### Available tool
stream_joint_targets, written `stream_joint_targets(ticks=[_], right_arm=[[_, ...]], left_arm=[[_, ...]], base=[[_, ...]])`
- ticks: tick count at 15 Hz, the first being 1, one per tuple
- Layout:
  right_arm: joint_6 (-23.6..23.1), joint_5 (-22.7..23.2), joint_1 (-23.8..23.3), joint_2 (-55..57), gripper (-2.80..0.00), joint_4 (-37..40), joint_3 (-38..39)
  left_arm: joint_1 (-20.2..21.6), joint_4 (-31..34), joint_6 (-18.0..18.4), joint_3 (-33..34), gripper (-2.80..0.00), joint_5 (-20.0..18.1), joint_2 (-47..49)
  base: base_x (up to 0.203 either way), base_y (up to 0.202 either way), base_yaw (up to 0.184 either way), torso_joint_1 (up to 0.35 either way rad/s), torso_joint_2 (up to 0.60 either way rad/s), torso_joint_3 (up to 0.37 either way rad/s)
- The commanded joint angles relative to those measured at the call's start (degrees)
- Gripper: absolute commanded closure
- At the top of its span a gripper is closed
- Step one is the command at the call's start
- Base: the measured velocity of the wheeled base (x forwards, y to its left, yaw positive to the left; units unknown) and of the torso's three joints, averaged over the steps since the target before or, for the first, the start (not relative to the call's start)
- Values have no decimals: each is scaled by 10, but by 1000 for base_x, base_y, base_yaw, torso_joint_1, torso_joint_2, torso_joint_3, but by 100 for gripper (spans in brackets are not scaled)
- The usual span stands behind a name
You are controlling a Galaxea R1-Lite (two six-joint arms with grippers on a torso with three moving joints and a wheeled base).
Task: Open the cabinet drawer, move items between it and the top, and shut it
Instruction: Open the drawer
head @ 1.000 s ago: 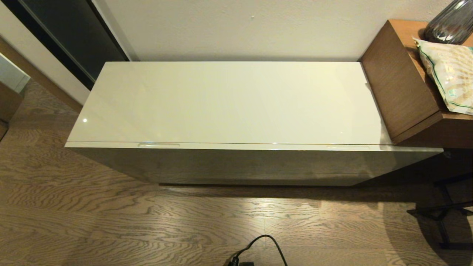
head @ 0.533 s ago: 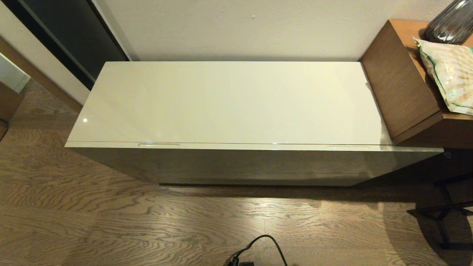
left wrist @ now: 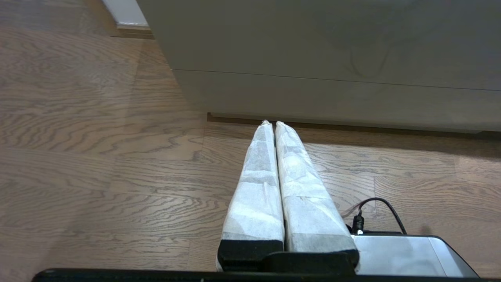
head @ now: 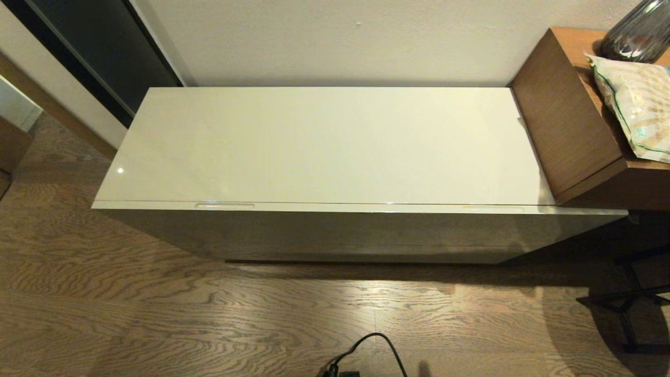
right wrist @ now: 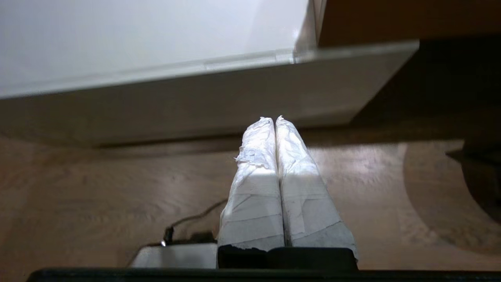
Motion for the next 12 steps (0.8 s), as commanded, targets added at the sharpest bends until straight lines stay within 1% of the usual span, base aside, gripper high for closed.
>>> stream_joint_targets(ticks=[1,3,4,7,8,9,11,12], right_arm=[[-3,0,0,33,0,-6,39],[5,2,1,116,0,-32,62],[15,3,6,170,0,-62,70],[47,-6,44,358,0,-207,81],[57,-21,68,435,0,-268,81],[69,-48,98,508,0,-329,81],[91,-115,158,648,0,-472,76],[98,-146,180,709,0,-543,65]], left_arm=[[0,0,0,0,0,0,1],[0,0,0,0,0,0,1],[0,0,0,0,0,0,1],[0,0,0,0,0,0,0],[0,-1,0,1,0,0,0],[0,-1,0,1,0,0,0],[0,-1,0,1,0,0,0],[0,-1,0,1,0,0,0]], base=[[0,0,0,0,0,0],[0,0,0,0,0,0],[0,0,0,0,0,0],[0,0,0,0,0,0],[0,0,0,0,0,0],[0,0,0,0,0,0],[0,0,0,0,0,0],[0,0,0,0,0,0]])
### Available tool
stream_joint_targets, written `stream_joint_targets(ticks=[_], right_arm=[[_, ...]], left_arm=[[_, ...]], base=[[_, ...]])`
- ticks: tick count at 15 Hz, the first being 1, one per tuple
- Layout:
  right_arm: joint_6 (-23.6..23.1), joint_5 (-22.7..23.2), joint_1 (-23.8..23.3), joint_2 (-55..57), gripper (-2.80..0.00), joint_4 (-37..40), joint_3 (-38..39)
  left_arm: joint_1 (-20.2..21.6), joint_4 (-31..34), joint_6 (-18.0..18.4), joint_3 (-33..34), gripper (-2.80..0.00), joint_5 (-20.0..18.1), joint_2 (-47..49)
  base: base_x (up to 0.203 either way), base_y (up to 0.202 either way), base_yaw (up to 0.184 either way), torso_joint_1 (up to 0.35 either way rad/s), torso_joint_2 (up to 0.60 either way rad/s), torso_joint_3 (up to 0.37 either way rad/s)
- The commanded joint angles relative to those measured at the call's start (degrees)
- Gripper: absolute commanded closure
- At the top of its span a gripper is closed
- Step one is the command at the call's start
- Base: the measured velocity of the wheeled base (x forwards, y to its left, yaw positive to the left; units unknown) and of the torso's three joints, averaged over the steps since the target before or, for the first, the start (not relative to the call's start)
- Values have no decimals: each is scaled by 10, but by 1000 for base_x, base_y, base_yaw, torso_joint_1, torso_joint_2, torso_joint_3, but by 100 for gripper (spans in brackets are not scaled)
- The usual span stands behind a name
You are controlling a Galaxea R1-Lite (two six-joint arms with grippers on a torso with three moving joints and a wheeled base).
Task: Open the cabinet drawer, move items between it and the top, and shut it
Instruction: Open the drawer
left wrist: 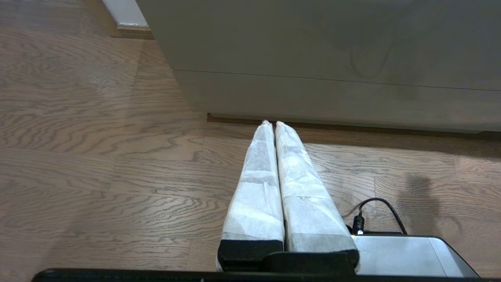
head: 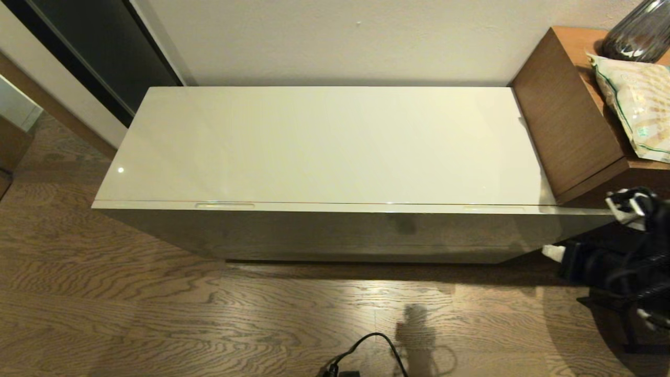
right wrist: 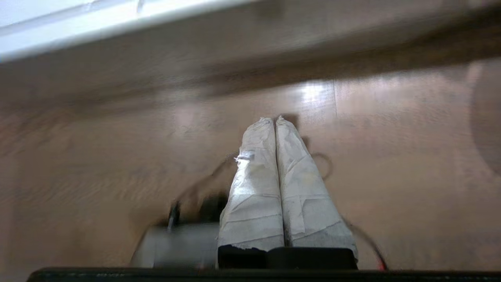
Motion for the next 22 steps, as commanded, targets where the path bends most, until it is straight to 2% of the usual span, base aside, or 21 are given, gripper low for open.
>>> stream_joint_targets(ticks=[1,3,5,9,13,15,17,22], right_arm=[[11,-63,54,217,0,-179,-34],[21,-106,80,270,0,-226,-114],[27,-124,87,280,0,-233,-160],[29,-136,92,249,0,-188,-183],[36,-136,90,267,0,-186,-170],[48,-132,88,272,0,-187,-134],[77,-122,68,291,0,-187,-118],[112,-69,19,332,0,-187,-71]], left_arm=[[0,0,0,1,0,0,0],[0,0,0,1,0,0,0],[0,0,0,1,0,0,0],[0,0,0,1,0,0,0],[0,0,0,1,0,0,0],[0,0,0,1,0,0,0],[0,0,0,1,0,0,0],[0,0,0,1,0,0,0]], base=[[0,0,0,0,0,0],[0,0,0,0,0,0],[0,0,0,0,0,0],[0,0,0,0,0,0],[0,0,0,0,0,0],[0,0,0,0,0,0],[0,0,0,0,0,0],[0,0,0,0,0,0]])
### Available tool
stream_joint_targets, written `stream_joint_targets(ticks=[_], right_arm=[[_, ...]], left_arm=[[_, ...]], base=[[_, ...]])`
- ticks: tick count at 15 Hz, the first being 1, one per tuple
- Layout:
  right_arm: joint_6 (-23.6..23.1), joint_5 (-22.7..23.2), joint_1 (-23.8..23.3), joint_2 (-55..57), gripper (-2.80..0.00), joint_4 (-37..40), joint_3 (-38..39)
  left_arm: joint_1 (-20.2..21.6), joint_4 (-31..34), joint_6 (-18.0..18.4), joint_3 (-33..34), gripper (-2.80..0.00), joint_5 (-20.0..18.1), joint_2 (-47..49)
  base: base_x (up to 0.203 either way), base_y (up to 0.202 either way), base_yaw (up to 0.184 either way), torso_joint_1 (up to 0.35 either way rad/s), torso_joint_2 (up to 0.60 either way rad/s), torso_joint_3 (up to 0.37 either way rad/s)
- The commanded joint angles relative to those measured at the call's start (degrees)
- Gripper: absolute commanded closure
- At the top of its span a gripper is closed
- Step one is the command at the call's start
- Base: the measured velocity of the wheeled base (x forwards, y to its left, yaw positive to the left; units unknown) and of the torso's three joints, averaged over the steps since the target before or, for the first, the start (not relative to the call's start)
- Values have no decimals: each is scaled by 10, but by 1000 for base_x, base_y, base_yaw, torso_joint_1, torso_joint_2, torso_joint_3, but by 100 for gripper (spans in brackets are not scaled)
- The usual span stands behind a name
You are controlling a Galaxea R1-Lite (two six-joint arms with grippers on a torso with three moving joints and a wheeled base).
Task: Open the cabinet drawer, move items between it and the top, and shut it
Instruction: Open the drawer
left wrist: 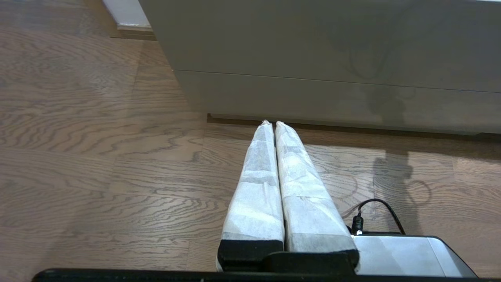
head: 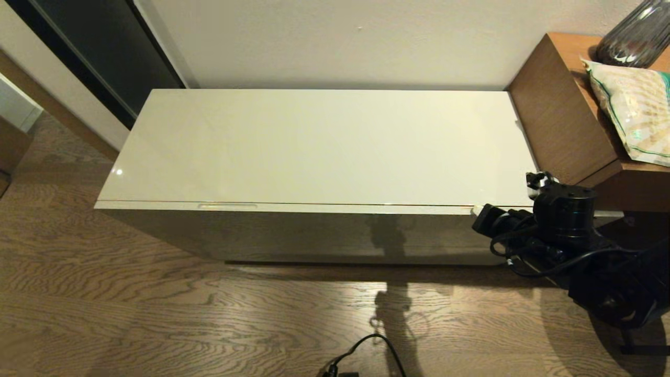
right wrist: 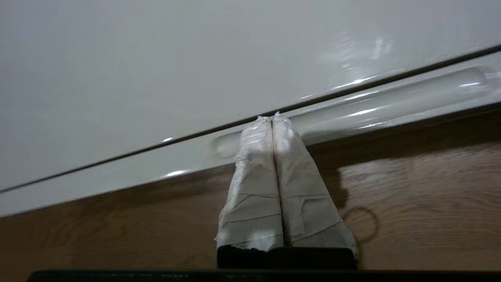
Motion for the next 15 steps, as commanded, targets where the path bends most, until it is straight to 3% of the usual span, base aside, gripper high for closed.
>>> stream_joint_targets(ticks=[1,11,15], right_arm=[[5,12,-20,26,0,30,35],[5,15,-24,-79,0,40,150],[5,20,-24,-152,0,97,173]], left_arm=[[0,0,0,1,0,0,0],[0,0,0,0,0,0,0],[0,1,0,0,0,0,0]], base=[[0,0,0,0,0,0],[0,0,0,0,0,0],[0,0,0,0,0,0]])
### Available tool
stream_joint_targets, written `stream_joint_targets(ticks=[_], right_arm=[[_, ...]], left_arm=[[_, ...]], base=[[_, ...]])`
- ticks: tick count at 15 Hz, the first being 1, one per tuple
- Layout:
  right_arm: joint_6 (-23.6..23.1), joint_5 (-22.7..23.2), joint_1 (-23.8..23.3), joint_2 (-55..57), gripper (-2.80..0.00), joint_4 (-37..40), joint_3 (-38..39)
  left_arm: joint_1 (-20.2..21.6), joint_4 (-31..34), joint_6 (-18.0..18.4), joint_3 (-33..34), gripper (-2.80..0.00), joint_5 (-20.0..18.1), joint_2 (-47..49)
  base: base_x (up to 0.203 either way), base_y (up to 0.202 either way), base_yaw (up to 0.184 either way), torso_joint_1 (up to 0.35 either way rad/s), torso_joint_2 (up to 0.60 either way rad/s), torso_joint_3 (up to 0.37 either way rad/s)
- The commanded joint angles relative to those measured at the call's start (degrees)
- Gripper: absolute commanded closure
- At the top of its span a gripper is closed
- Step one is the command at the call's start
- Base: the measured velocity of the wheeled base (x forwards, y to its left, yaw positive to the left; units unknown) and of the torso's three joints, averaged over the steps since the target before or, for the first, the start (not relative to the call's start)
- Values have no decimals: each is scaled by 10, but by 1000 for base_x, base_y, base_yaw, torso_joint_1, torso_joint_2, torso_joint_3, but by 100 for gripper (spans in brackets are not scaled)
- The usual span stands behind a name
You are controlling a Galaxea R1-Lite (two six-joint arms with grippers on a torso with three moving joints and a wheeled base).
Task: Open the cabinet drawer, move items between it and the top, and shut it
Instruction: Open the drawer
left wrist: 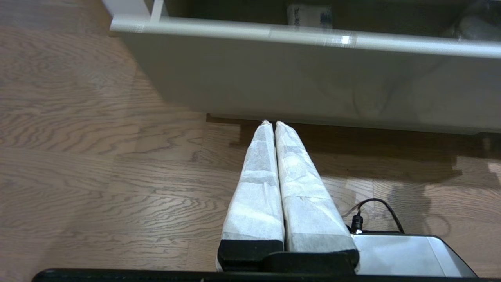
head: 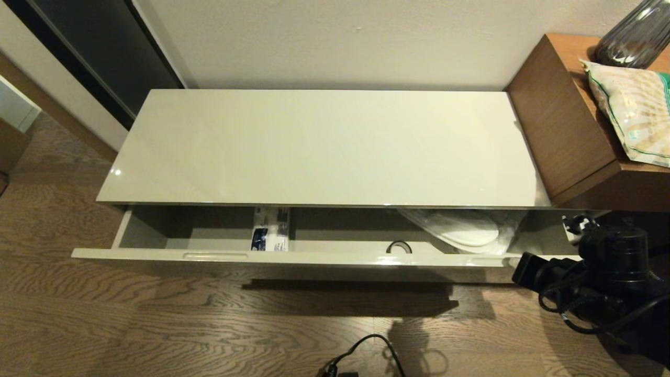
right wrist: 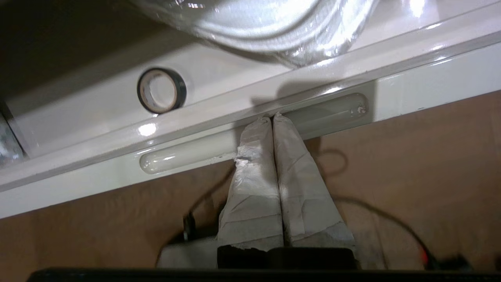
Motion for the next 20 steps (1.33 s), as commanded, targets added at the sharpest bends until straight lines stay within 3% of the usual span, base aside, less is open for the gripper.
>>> stream_joint_targets(ticks=[1,4,7,9,11,13,15,17,20], right_arm=[[2,0,0,-74,0,15,27],[1,1,0,-175,0,65,80],[2,0,-1,-292,0,169,100],[2,0,-1,-391,0,278,88],[7,5,-1,-486,0,434,26],[25,13,0,-511,0,490,-20],[35,19,0,-492,0,494,-30],[30,16,0,-493,0,510,-43],[13,16,-1,-493,0,606,-112]], left_arm=[[0,-2,-1,0,0,0,0],[0,-1,0,0,0,0,0],[0,-1,-1,0,0,0,0],[0,-1,-1,0,0,0,0],[0,-2,-1,0,0,0,0],[0,-1,-1,0,0,0,0],[0,-1,-1,0,0,0,0],[0,-1,-1,0,0,0,0],[0,-1,-1,0,0,0,0]], base=[[0,0,0,0,0,0],[0,0,0,0,0,0],[0,0,0,0,0,0],[0,0,0,0,0,0],[0,0,0,0,0,0],[0,0,0,0,0,0],[0,0,0,0,0,0],[0,0,0,0,0,0],[0,0,0,0,0,0]])
